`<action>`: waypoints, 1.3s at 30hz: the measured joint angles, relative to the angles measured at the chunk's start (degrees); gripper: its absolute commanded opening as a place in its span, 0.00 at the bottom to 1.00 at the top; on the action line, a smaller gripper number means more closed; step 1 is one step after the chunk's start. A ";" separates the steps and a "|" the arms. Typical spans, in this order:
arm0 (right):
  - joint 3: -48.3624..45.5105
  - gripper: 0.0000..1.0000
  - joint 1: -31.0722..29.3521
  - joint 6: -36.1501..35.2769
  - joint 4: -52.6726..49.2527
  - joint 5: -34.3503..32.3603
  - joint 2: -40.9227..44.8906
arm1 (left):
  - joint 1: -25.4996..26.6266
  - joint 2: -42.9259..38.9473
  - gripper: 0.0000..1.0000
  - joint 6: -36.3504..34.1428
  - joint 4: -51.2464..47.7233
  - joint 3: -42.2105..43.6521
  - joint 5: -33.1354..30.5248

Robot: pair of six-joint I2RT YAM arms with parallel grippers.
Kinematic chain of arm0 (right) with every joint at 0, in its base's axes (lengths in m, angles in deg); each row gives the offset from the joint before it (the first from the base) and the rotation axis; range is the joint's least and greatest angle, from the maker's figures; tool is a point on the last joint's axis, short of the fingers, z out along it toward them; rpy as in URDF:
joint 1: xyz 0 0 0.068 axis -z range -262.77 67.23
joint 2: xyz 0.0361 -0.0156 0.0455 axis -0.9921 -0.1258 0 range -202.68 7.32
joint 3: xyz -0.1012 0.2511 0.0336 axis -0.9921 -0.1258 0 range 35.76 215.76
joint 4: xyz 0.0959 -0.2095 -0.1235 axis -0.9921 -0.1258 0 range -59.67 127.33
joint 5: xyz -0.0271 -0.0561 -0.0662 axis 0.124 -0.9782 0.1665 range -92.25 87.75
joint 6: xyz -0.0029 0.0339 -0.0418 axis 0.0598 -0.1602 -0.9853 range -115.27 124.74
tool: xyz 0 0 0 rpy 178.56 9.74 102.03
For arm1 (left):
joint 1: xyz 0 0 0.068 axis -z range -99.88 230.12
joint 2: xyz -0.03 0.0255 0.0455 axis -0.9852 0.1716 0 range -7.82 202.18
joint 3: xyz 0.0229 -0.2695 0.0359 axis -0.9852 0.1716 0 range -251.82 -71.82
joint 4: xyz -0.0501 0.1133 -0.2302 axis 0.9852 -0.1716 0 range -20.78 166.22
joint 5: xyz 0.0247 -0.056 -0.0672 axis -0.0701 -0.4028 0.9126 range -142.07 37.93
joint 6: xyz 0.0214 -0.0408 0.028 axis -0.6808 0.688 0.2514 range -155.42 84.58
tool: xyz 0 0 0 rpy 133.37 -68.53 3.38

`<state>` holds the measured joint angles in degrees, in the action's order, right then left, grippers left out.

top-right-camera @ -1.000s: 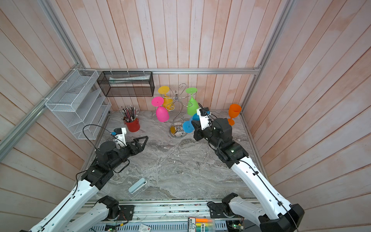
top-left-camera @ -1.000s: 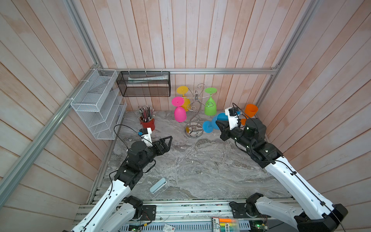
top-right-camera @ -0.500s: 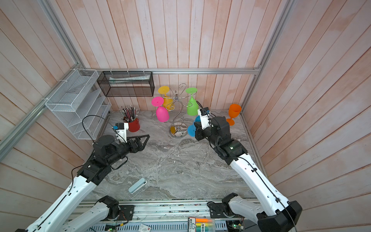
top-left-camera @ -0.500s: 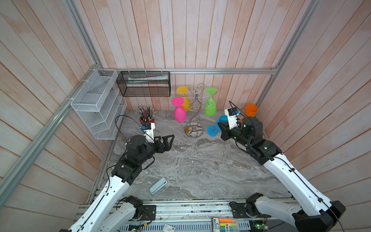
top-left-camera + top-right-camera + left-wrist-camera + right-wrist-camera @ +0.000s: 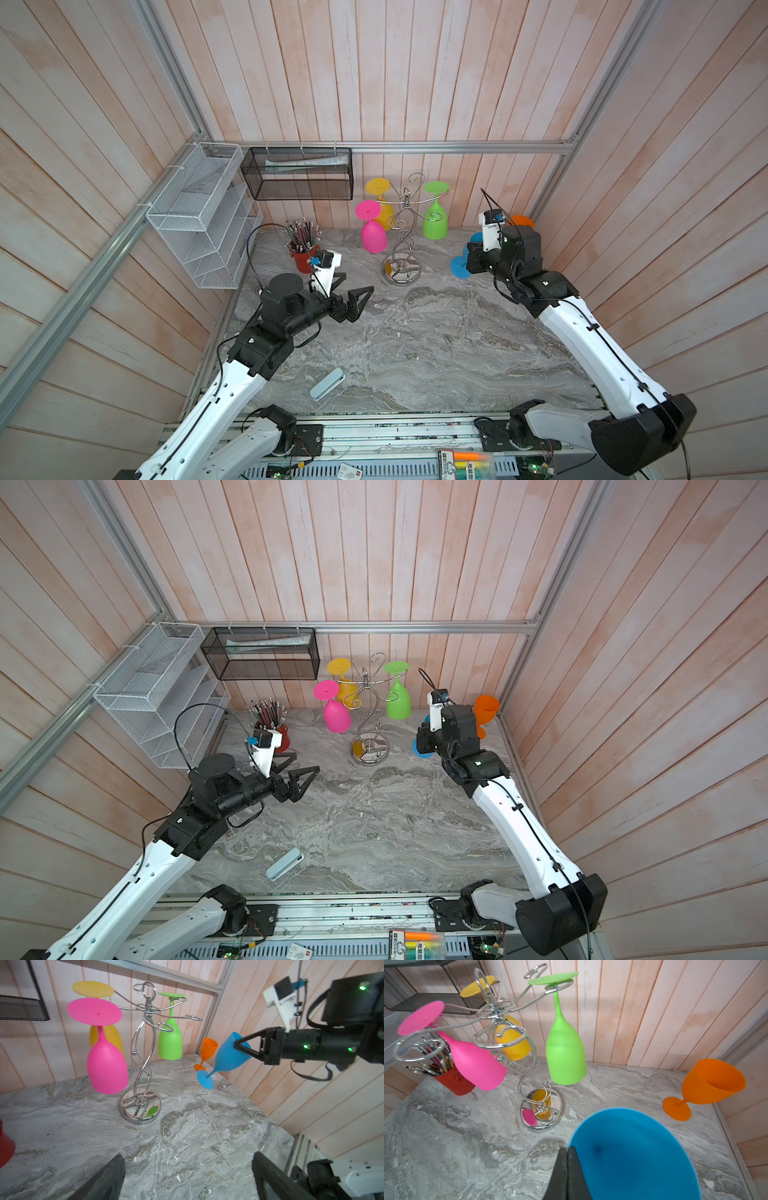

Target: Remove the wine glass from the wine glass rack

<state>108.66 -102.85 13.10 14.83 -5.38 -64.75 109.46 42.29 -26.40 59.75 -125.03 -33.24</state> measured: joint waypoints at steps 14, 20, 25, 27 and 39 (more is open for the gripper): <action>9.20 0.00 12.35 1.49 -0.31 0.04 -20.68 | 3.45 -6.16 0.96 -6.45 1.92 7.34 -1.60; 15.41 0.00 13.57 1.20 -0.17 -1.31 -29.92 | 3.63 -6.45 0.96 -6.49 2.34 7.37 -2.82; 21.79 0.00 14.29 0.17 0.02 -2.91 -36.57 | 3.63 -6.45 0.96 -6.49 2.36 7.37 -3.06; 23.85 0.00 14.69 -0.24 0.31 -3.50 -38.64 | 3.63 -6.45 0.96 -6.49 2.36 7.37 -3.26; 36.83 0.00 15.93 -1.25 0.96 -3.39 -49.05 | 3.67 -6.27 0.96 -7.13 2.36 7.48 -4.37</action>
<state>145.49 -86.92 11.85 15.79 -8.77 -113.80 113.14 36.02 -33.53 62.11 -117.56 -37.61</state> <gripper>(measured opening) 0.042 0.957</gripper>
